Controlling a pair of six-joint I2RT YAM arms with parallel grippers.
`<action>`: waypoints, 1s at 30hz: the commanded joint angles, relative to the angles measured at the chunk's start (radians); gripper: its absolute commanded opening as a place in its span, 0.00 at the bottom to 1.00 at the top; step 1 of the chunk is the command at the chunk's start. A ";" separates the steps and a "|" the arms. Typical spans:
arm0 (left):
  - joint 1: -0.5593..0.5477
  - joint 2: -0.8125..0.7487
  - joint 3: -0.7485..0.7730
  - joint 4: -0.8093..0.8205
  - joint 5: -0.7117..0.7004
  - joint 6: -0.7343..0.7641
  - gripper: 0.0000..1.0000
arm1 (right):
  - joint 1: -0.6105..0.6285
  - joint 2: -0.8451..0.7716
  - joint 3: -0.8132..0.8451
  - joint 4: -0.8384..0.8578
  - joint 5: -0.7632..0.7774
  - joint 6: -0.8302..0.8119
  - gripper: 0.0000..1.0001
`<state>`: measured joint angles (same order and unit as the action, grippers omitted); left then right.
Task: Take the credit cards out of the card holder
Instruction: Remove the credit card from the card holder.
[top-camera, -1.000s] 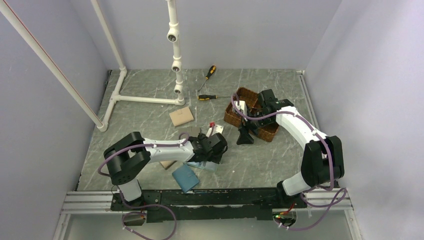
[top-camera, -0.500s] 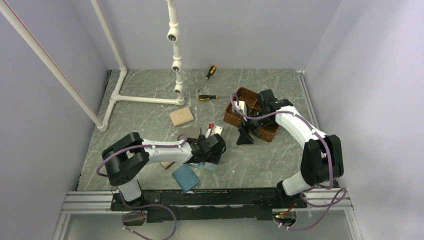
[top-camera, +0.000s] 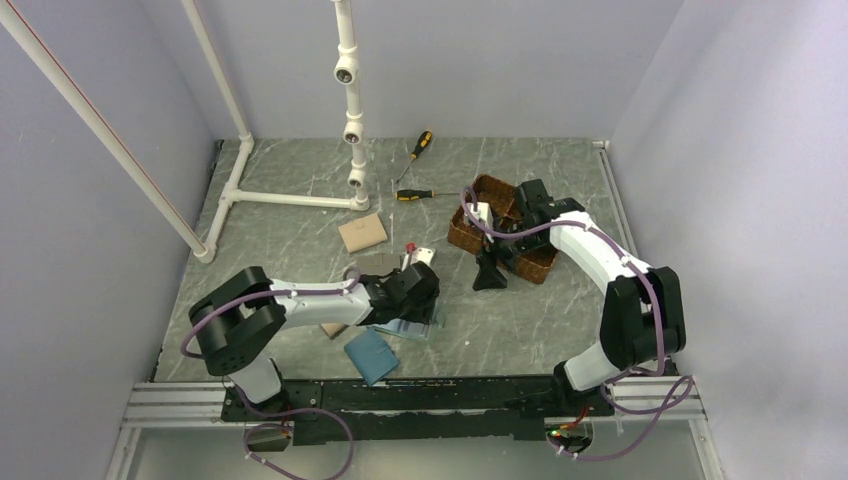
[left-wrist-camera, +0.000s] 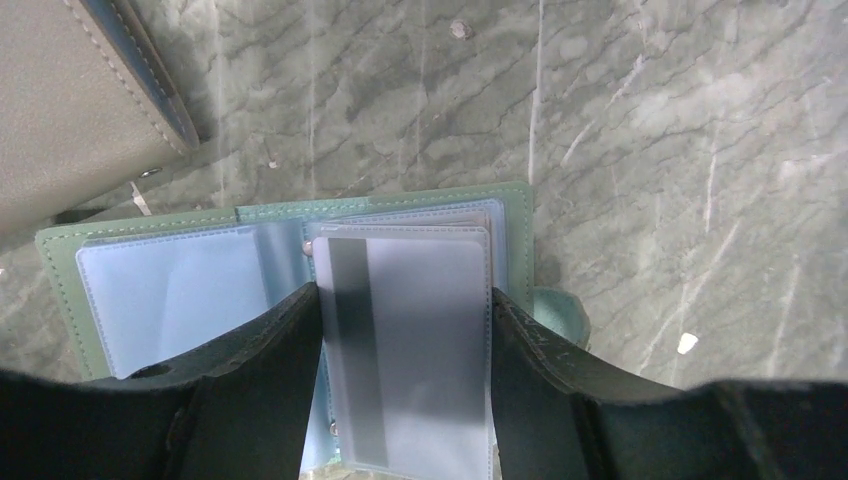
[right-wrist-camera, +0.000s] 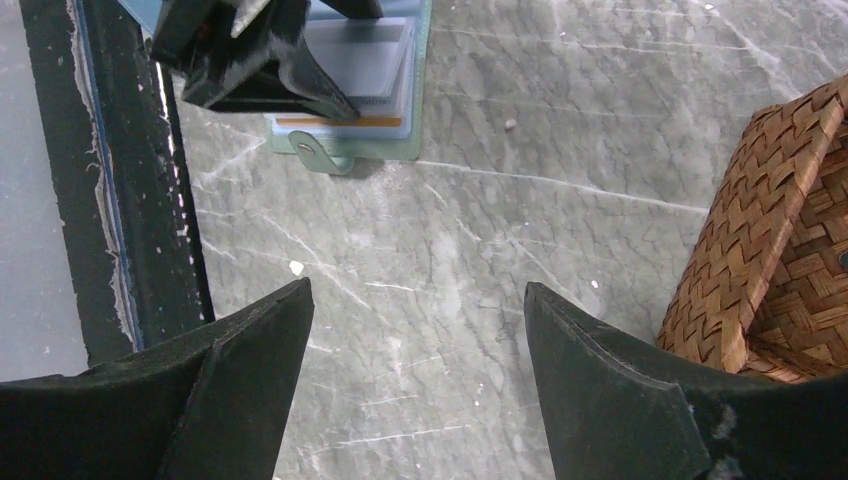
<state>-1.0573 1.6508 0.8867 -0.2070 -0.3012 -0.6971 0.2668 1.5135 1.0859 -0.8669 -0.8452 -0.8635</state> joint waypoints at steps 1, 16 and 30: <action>0.062 -0.037 -0.114 0.119 0.195 -0.054 0.51 | 0.006 0.017 0.029 0.004 -0.030 -0.001 0.79; 0.193 -0.114 -0.297 0.398 0.441 -0.133 0.47 | 0.139 0.142 0.016 0.226 -0.049 0.329 0.59; 0.225 -0.106 -0.334 0.483 0.517 -0.147 0.47 | 0.163 0.290 0.016 0.485 -0.115 0.734 0.04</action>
<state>-0.8326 1.5173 0.5755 0.2775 0.1558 -0.8337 0.4225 1.8004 1.0859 -0.5083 -0.9142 -0.2710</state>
